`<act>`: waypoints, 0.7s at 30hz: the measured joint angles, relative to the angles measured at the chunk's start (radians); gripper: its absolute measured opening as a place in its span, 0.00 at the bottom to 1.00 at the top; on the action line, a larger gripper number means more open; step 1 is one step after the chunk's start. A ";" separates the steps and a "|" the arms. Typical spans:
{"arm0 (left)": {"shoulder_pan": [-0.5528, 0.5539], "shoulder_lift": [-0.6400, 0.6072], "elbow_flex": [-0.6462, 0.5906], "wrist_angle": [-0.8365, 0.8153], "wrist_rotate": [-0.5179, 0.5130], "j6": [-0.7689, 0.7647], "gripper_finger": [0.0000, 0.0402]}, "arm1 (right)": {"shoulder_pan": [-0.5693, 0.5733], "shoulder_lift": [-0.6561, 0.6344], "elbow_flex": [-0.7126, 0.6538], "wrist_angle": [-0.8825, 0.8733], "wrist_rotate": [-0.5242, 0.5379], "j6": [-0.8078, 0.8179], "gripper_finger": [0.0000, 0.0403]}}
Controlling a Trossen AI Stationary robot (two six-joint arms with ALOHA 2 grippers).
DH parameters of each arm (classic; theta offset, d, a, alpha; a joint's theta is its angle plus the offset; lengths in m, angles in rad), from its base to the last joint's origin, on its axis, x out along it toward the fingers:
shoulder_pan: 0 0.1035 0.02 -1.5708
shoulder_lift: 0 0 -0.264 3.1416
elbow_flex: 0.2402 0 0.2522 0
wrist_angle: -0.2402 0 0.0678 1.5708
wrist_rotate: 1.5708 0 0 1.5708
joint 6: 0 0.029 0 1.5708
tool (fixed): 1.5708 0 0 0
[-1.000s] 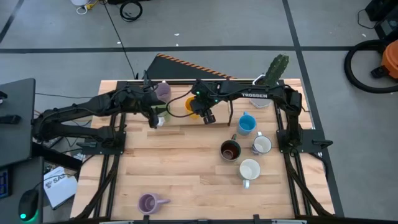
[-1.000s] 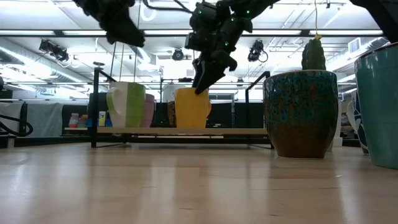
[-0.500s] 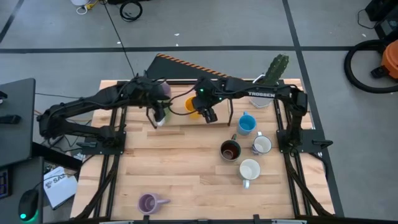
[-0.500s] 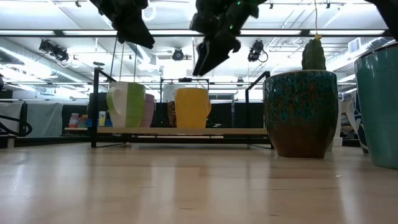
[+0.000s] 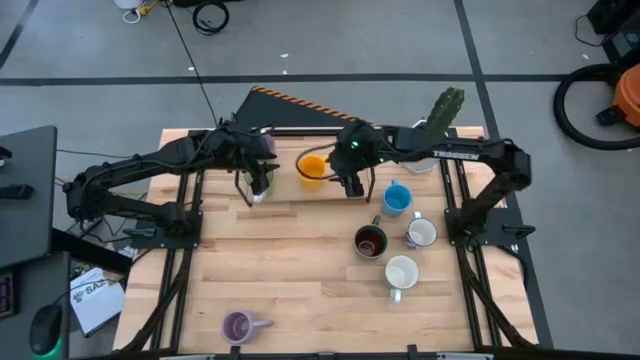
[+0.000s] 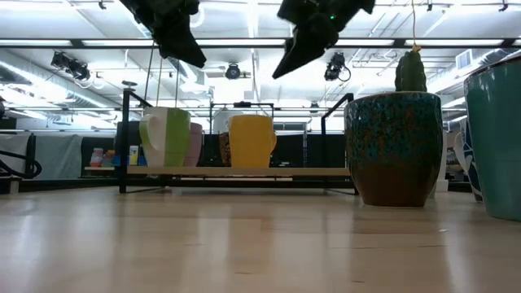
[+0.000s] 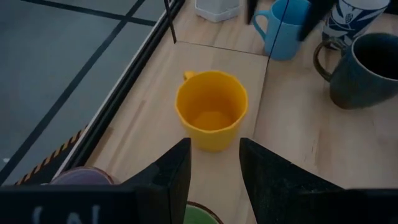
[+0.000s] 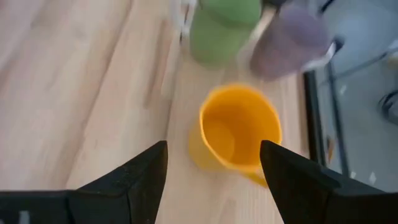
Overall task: Place coffee mugs
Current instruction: Put the yellow mug on the shelf
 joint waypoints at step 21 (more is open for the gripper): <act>0.097 0.144 0.161 -0.103 0.066 -0.006 0.35 | 0.167 -0.224 -0.496 0.658 0.104 0.105 0.65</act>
